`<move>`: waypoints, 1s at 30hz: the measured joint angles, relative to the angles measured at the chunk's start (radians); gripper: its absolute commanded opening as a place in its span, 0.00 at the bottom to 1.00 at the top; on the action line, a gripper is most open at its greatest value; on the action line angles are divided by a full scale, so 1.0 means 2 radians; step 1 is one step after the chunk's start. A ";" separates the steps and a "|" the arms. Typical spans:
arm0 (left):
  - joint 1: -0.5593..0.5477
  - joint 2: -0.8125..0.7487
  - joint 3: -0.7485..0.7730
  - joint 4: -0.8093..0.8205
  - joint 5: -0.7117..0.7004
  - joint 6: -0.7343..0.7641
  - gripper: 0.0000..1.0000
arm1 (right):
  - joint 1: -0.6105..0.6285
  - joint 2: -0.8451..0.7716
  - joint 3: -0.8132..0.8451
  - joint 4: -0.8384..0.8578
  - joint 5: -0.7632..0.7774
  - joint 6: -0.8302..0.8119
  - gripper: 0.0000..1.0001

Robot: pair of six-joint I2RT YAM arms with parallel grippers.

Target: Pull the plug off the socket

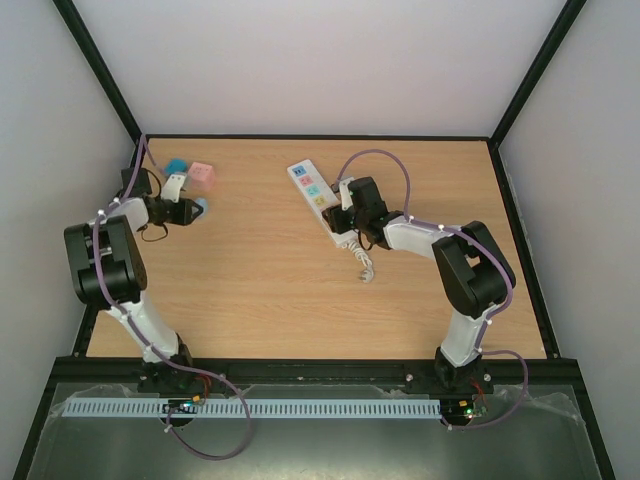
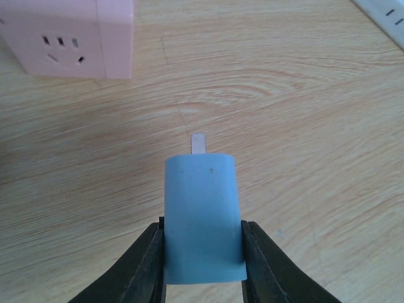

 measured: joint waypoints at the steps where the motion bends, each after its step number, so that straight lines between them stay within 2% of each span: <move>1: 0.002 0.012 0.006 0.001 0.003 -0.003 0.26 | 0.000 0.000 0.000 0.000 0.000 -0.001 0.21; 11: 0.014 0.076 0.042 0.001 0.014 -0.023 0.30 | 0.000 0.000 0.000 0.000 -0.002 -0.002 0.21; 19: 0.019 0.095 0.059 0.000 0.020 -0.034 0.44 | 0.000 0.000 0.000 0.000 -0.003 -0.003 0.21; 25: 0.022 0.095 0.065 -0.001 0.018 -0.035 0.59 | 0.000 0.000 0.000 0.000 -0.006 -0.005 0.21; 30: 0.024 0.094 0.065 -0.002 0.014 -0.035 0.61 | -0.001 0.000 0.000 0.000 -0.008 -0.007 0.21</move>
